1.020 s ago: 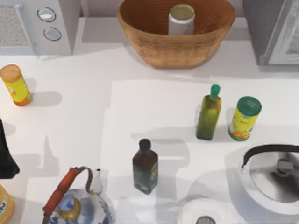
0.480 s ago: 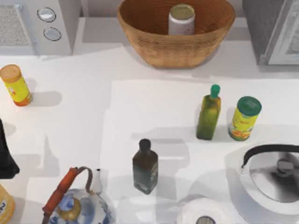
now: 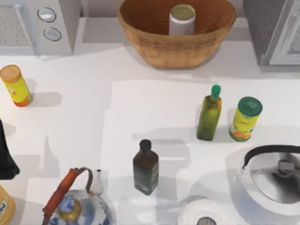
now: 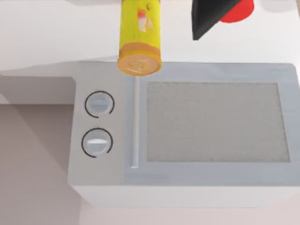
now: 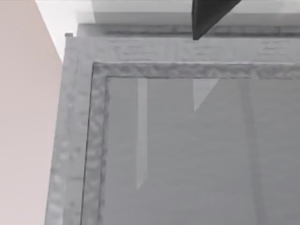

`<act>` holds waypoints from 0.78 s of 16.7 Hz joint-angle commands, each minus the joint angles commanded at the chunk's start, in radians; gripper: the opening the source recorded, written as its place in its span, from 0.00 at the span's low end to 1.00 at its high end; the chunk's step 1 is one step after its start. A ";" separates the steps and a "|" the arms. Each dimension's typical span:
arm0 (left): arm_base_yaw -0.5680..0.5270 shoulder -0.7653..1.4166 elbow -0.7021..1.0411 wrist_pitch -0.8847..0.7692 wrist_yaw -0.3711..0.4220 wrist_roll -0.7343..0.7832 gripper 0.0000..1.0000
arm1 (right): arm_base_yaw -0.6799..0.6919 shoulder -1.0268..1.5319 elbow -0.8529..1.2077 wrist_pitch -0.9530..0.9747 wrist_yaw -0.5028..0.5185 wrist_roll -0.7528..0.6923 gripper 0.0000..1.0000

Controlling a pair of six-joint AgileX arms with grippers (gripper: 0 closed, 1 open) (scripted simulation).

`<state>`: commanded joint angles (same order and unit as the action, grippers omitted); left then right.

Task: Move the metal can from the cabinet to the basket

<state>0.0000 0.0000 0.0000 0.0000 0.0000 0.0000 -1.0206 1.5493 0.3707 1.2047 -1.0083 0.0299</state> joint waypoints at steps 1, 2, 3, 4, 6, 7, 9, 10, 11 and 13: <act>0.000 0.000 0.000 0.000 0.000 0.000 1.00 | -0.002 -0.001 0.011 -0.009 -0.001 0.000 1.00; 0.000 0.000 0.000 0.000 0.000 0.000 1.00 | -0.005 -0.001 0.032 -0.028 -0.002 0.000 1.00; 0.000 0.000 0.000 0.000 0.000 0.000 1.00 | -0.009 -0.003 0.063 -0.058 -0.005 0.000 1.00; 0.000 0.000 0.000 0.000 0.000 0.000 1.00 | -0.013 -0.004 0.104 -0.097 -0.008 0.000 1.00; 0.000 0.000 0.000 0.000 0.000 0.000 1.00 | -0.023 -0.008 0.212 -0.207 -0.018 0.000 1.00; 0.000 0.000 0.000 0.000 0.000 0.000 1.00 | -0.027 -0.012 0.277 -0.277 -0.022 0.000 1.00; 0.000 0.000 0.000 0.000 0.000 0.000 1.00 | -0.034 -0.024 0.422 -0.442 -0.031 0.000 1.00; 0.000 0.000 0.000 0.000 0.000 0.000 1.00 | -0.037 -0.031 0.501 -0.534 -0.035 0.000 1.00; 0.000 0.000 0.000 0.000 0.000 0.000 1.00 | -0.040 -0.040 0.581 -0.631 -0.038 0.000 1.00; 0.000 0.000 0.000 0.000 0.000 0.000 1.00 | -0.042 -0.062 0.745 -0.833 -0.043 0.000 1.00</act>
<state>0.0000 0.0000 0.0000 0.0000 0.0000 0.0000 -1.0623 1.4870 1.1152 0.3716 -1.0509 0.0301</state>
